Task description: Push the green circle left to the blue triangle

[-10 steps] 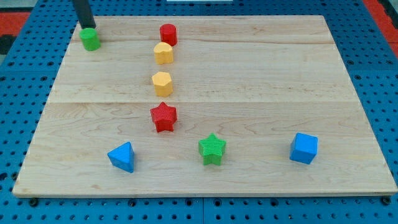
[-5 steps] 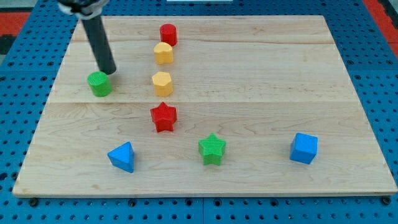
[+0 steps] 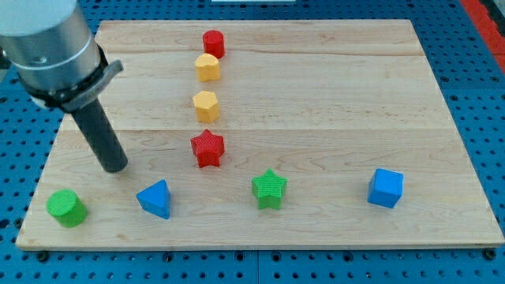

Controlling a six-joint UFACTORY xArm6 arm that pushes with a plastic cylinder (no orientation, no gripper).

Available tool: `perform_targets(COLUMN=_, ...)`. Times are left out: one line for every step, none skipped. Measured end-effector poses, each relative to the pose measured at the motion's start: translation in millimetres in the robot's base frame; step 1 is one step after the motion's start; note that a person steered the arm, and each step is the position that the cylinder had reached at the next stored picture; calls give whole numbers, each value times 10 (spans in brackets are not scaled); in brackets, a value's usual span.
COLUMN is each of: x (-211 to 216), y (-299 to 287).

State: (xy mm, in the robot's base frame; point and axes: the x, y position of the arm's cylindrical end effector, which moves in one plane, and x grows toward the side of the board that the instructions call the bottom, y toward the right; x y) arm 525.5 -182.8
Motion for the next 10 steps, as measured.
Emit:
perform_targets(x=439, y=229)
perform_targets(x=920, y=186)
perform_targets(x=885, y=-154)
perform_targets(x=926, y=-216)
perform_targets(x=925, y=-556)
perform_targets(x=878, y=-1030)
perform_targets(x=677, y=-805)
perform_targets(x=628, y=-626)
perform_targets(x=801, y=-610)
perform_targets(x=920, y=-370)
